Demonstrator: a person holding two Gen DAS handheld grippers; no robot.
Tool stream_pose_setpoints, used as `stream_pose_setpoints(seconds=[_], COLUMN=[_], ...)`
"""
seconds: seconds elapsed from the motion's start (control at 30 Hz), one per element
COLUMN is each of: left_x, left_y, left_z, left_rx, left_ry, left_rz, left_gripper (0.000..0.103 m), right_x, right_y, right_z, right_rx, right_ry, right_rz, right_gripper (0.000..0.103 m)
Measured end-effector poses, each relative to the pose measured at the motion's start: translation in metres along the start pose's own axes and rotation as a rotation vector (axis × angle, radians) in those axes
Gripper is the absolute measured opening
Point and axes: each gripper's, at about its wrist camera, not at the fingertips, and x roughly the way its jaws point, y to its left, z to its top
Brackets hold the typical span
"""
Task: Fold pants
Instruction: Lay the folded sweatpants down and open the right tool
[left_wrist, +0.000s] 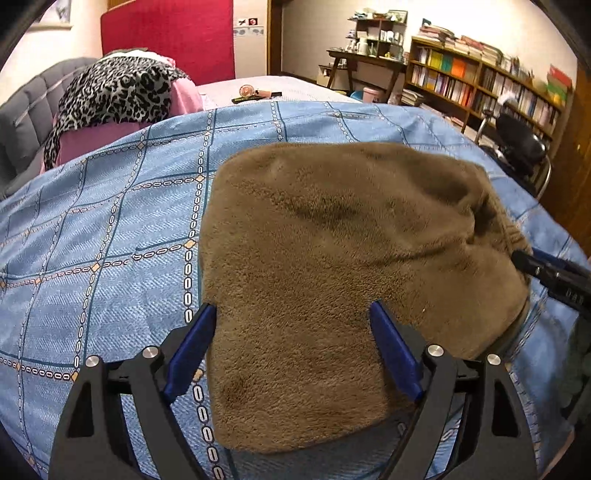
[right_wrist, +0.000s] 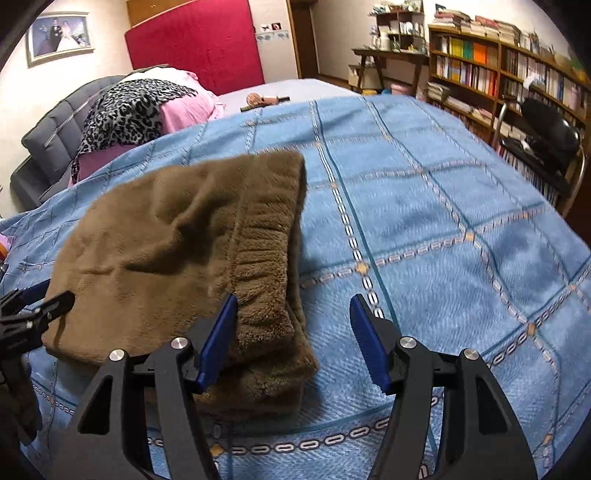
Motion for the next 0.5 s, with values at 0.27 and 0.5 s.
stream_pose_setpoints(seconds=[0.27, 0.5], left_x=[-0.011, -0.053], left_y=[0.0, -0.015], left_z=[0.0, -0.009], left_rx=[-0.029, 0.014], left_ry=[0.023, -0.02], left_rz=[0.029, 0.084], left_gripper=[0.084, 0.092], right_x=[-0.013, -0.064], right_y=[0.004, 0.022], right_z=[0.002, -0.007], right_rx=[0.011, -0.008], right_ry=[0.011, -0.054], right_rz=[-0.017, 0.008], right_gripper=[0.063, 0.064])
